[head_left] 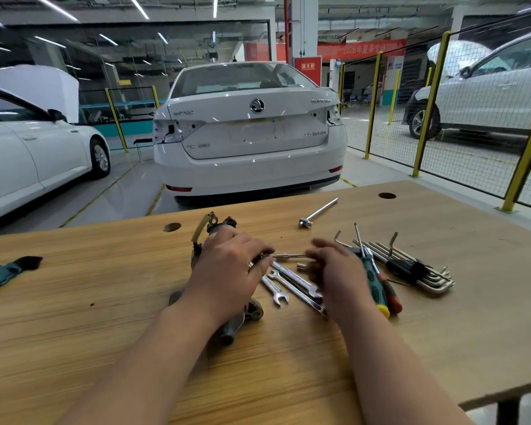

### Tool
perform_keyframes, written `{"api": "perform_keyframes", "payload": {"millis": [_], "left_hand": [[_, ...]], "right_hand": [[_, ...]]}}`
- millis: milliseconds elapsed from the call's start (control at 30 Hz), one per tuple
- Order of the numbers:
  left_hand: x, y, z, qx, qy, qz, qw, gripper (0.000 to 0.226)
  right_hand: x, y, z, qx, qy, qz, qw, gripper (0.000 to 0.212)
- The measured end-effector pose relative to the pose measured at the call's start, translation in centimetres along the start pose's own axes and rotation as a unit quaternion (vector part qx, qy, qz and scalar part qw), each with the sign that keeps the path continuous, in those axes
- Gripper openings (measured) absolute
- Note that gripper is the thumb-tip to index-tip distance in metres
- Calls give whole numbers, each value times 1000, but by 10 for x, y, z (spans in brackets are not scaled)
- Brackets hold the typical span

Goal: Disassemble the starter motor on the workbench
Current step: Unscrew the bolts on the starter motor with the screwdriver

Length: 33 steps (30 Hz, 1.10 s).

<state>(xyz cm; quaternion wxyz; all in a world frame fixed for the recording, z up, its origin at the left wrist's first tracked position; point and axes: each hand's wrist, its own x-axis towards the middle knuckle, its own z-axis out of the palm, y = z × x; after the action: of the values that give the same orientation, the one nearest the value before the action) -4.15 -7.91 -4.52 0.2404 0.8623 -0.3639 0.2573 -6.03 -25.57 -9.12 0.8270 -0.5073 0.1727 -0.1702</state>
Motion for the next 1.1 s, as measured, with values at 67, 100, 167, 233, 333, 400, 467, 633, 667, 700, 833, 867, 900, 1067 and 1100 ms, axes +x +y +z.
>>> {"api": "perform_keyframes", "payload": {"millis": [67,100,167,233,333,400,467,633,667,700,833,867,900,1067,1100], "left_hand": [[4,0,-3,-16,1,-26,1000,22],[7,-1,-4,-24,-1,-40,999,22],[10,-3,-7,-45,-12,-72,996,22],[11,-4,-8,-62,-28,-96,993,21],[10,-7,-5,-73,-39,-113,990,20],[8,-8,-3,-90,-25,-124,988,20],[7,-9,1,-97,-3,-124,987,21],[7,-17,10,-28,28,-74,996,23],[7,-19,11,-15,32,-69,997,23],[7,-21,12,-6,38,-68,997,23],[10,-33,15,22,73,-71,995,21],[11,-37,15,32,78,-72,994,19],[12,-39,15,43,80,-73,993,19],[22,-45,19,82,57,-66,993,16],[24,-45,21,89,53,-63,993,16]], "right_hand": [[6,-11,-10,97,86,2,992,20],[7,-13,-13,114,96,-3,989,18],[4,-12,-14,29,94,-28,995,18],[-2,-4,-10,-137,61,-87,985,19],[-5,14,3,-376,-18,-169,911,15],[-6,24,11,-488,-48,-193,850,19],[-4,25,15,-559,-53,-216,799,27],[13,-1,4,-655,11,-214,724,36],[16,-7,1,-680,23,-206,703,38],[20,-14,-2,-707,34,-194,679,39],[36,-45,-27,-770,100,-92,623,43],[40,-51,-34,-767,116,-58,629,41],[43,-55,-40,-762,128,-21,634,37],[65,-62,-43,-747,103,85,651,26],[68,-63,-42,-741,96,89,658,25]]}}
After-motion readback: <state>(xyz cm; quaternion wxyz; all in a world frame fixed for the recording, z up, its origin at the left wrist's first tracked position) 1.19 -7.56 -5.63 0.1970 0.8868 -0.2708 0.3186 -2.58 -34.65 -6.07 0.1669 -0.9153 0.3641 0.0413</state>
